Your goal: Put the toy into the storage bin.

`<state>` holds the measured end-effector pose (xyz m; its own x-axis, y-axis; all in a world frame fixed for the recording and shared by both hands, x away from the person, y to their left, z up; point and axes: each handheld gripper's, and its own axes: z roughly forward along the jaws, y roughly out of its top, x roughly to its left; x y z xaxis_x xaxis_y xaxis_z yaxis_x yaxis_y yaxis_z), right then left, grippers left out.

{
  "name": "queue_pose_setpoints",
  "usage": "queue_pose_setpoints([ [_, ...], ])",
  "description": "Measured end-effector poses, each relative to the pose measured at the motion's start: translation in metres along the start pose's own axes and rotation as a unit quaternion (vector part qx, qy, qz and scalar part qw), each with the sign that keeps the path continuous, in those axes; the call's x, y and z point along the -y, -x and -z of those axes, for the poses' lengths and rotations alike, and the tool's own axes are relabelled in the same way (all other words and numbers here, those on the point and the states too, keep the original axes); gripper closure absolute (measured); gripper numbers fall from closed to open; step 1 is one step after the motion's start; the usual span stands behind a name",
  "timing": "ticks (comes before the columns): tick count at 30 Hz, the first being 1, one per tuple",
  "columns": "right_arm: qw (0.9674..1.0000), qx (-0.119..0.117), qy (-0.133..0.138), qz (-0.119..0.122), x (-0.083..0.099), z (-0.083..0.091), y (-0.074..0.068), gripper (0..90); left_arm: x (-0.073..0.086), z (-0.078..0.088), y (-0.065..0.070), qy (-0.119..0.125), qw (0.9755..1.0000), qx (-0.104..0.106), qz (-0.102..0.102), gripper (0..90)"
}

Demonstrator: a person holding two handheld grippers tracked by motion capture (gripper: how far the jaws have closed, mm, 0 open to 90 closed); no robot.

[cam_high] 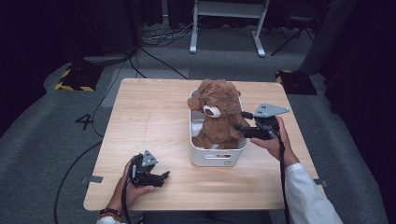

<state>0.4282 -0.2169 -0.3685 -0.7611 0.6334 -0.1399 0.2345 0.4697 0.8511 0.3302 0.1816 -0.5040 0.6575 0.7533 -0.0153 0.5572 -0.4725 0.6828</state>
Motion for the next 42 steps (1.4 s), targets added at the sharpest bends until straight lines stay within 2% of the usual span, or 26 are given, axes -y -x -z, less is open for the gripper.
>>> queue_pose_setpoints([
  [5,1.0000,-0.005,0.001,-0.001,0.001,0.004,0.001,41.7,0.000,0.000,0.000,0.000,1.0000,0.000,0.000,15.5],
  [17,0.9998,-0.013,-0.005,0.014,0.003,0.015,0.000,37.0,0.000,0.000,0.000,0.000,1.0000,0.000,0.000,15.5],
  [20,0.9996,-0.006,-0.015,0.023,0.005,0.016,-0.002,34.1,0.000,0.000,0.000,0.000,1.0000,0.000,0.000,15.5],
  [27,0.9996,-0.001,-0.017,0.022,0.010,0.022,0.000,28.8,0.000,0.000,0.000,0.000,1.0000,0.000,0.000,15.5],
  [40,0.9998,0.006,-0.008,0.020,0.023,0.038,0.003,26.4,0.000,0.000,0.000,0.000,1.0000,0.000,0.000,15.5],
  [42,0.9997,0.013,-0.009,0.021,0.024,0.042,0.004,26.5,0.000,0.000,0.000,0.000,1.0000,-0.001,-0.001,15.4],
])
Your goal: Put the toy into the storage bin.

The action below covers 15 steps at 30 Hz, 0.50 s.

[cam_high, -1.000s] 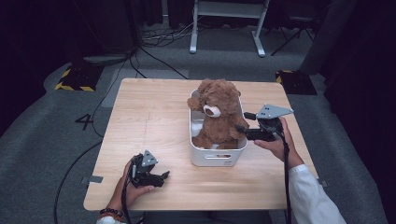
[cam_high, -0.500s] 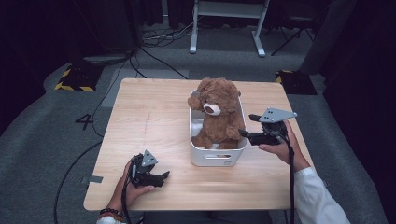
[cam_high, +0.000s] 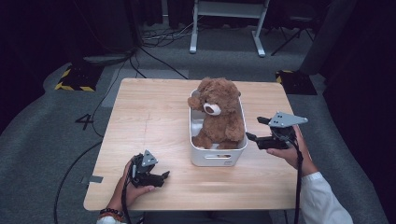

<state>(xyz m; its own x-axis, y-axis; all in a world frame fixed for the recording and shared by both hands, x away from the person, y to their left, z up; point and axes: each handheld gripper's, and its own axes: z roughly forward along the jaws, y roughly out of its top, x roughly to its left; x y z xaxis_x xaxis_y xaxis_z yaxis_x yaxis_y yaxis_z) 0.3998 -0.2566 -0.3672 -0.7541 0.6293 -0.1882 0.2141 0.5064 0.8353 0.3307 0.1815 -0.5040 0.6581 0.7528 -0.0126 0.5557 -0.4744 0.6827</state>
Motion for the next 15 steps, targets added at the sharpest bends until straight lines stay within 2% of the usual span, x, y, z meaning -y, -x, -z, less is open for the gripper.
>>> queue_pose_setpoints([
  [7,1.0000,0.006,0.007,0.004,0.005,0.012,0.002,26.5,0.000,0.000,0.000,0.000,1.0000,0.000,0.001,15.3],
  [15,0.9999,0.009,-0.004,0.010,0.016,0.018,0.003,26.5,0.000,0.000,0.000,0.000,1.0000,0.000,0.001,15.3],
])
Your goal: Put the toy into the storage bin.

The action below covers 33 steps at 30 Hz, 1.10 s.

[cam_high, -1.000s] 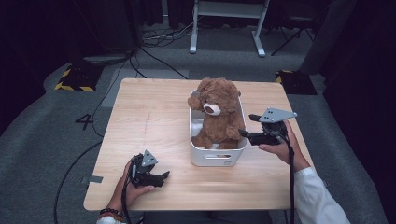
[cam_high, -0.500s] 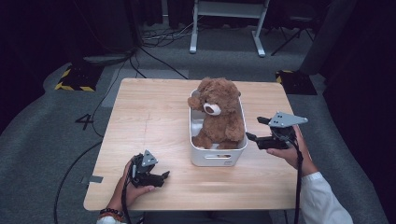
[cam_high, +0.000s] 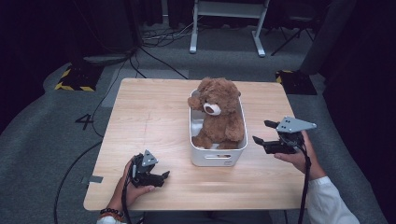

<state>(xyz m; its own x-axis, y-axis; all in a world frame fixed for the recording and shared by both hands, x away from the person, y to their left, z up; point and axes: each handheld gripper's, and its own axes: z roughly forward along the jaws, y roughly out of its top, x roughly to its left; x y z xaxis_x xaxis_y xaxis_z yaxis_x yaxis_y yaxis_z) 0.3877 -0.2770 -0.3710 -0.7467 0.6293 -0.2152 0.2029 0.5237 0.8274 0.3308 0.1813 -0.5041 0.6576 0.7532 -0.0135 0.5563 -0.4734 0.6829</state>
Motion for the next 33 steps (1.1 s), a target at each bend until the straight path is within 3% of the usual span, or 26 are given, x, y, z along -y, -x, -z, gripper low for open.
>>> queue_pose_setpoints([
  [33,0.9987,0.020,-0.046,0.010,0.049,0.011,-0.003,26.3,0.000,0.000,0.000,0.000,1.0000,0.000,0.001,15.3],
])
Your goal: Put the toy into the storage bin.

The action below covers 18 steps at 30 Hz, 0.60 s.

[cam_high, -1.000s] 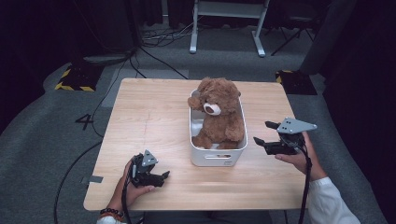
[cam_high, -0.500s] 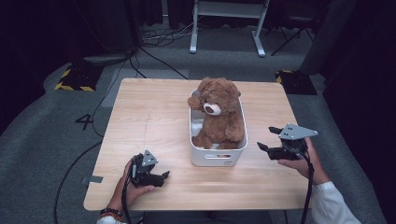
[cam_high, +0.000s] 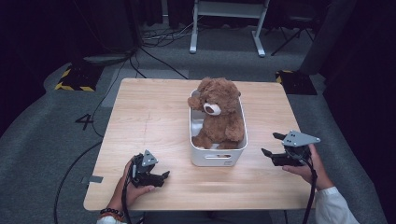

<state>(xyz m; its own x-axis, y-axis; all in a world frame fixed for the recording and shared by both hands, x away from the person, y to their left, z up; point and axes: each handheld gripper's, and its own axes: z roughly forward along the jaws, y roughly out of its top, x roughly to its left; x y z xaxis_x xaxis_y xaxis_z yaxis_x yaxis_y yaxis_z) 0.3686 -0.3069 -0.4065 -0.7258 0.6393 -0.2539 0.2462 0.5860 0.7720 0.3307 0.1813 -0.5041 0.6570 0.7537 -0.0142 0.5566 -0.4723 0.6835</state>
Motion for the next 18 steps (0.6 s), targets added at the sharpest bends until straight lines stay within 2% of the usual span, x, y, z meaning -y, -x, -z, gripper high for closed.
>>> queue_pose_setpoints([
  [18,0.9995,-0.005,-0.024,-0.019,0.037,-0.002,-0.002,25.6,0.000,0.000,0.000,0.000,1.0000,0.000,0.000,15.3],
])
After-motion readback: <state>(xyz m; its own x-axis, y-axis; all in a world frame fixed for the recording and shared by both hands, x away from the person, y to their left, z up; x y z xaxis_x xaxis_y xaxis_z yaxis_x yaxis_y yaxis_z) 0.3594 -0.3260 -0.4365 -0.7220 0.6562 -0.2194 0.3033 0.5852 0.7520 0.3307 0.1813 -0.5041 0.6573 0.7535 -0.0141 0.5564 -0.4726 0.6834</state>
